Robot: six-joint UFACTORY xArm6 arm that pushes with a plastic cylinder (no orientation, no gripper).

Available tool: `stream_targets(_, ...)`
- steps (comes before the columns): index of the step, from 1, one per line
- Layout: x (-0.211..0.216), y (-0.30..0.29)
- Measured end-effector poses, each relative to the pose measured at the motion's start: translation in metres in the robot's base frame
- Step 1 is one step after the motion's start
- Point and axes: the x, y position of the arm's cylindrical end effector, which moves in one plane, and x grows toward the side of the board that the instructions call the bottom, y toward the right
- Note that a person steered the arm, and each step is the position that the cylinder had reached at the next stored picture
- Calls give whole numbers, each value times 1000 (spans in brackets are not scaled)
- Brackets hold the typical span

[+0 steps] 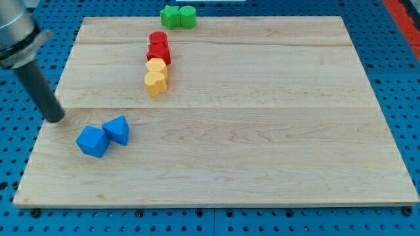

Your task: Nudge the blue cube down a bit

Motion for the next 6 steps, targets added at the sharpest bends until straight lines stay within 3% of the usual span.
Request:
stream_targets(1, 34, 9)
stream_targets(2, 34, 72)
stream_targets(4, -4, 232)
stream_targets(5, -11, 280)
stream_targets(6, -10, 248)
